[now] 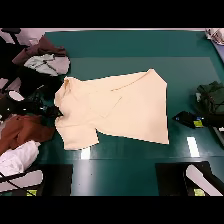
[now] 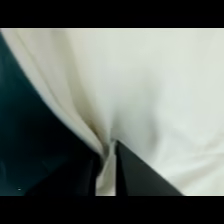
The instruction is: Fold the shirts.
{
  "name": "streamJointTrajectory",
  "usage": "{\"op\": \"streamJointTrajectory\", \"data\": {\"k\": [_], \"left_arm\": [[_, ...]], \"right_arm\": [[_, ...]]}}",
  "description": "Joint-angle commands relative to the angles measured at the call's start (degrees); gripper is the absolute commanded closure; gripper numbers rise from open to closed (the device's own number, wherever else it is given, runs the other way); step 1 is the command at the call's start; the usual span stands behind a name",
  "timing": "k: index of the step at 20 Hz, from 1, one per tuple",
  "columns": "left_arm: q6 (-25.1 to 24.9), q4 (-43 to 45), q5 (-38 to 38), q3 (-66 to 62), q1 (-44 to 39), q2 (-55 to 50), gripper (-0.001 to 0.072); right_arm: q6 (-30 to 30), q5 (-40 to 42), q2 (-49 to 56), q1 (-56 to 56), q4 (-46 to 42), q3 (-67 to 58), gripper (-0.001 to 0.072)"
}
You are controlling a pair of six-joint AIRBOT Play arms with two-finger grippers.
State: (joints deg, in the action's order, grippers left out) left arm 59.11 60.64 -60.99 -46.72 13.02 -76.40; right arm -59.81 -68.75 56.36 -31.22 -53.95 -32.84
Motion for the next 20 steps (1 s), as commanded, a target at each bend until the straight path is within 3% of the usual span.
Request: {"op": "streamJointTrajectory", "data": {"k": [1, 7, 11, 12, 14, 15, 20], "left_arm": [[-1.2, -2.7, -2.4, 0.0, 0.0, -0.4, 0.0654], [-1.1, -6.8, -5.9, -0.1, 0.0, 1.2, 0.0683], [0.4, -9.3, -6.4, -0.1, 0.0, 5.7, 0.0683], [1.0, -9.7, -6.8, -0.1, 0.0, 6.9, 0.0683], [2.2, -12.7, -8.1, -0.2, 0.0, 8.8, 0.0684], [2.4, -13.8, -8.4, -0.2, 0.0, 9.5, 0.0684], [5.5, -17.6, -10.4, -0.2, 0.0, 15.3, 0.0684]], "right_arm": [[0.3, -0.2, 0.0, 0.0, -4.5, 0.1, 0.002], [0.3, 0.4, 0.0, 4.7, -2.3, 6.4, 0.002], [1.2, 4.8, 0.0, 10.8, 7.1, 12.6, 0.0049], [1.2, 6.2, -0.1, 13.0, 8.8, 12.9, 0.0178], [1.2, 8.7, 0.0, 17.4, 10.0, 10.9, 0.057], [1.2, 9.2, -0.1, 19.0, 10.0, 8.7, 0.0699], [-4.4, 4.6, -0.1, 20.9, 8.7, -7.4, 0.0699]]}}
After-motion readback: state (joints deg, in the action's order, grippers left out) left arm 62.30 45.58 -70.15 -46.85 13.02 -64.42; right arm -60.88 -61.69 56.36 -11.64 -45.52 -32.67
